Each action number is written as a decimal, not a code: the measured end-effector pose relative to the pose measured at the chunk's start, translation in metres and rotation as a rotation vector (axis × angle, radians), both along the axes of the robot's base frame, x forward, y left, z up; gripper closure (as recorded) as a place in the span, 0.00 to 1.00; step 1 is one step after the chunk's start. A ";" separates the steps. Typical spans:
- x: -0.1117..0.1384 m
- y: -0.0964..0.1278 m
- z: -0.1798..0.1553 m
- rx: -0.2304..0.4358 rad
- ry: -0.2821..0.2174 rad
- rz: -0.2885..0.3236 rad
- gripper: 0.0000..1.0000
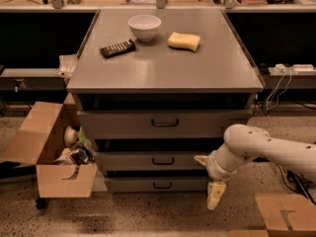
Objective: Open middle drawer
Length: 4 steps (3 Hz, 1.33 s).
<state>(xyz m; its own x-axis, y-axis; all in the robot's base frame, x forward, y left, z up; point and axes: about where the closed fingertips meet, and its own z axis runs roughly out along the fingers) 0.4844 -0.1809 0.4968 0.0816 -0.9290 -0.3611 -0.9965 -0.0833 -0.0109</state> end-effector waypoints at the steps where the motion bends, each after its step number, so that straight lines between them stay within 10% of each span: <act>1: 0.035 0.005 -0.009 0.027 -0.064 0.027 0.00; 3: 0.102 0.010 -0.054 0.103 -0.077 -0.019 0.00; 4: 0.106 0.020 -0.072 0.131 -0.054 -0.041 0.27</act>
Offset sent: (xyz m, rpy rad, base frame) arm 0.1211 0.0106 -0.0464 0.1183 -0.1266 0.0111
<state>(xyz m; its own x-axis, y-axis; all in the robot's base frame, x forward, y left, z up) 0.5902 -0.1611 0.4248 0.0670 -0.8769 -0.4759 -0.9967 -0.0369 -0.0723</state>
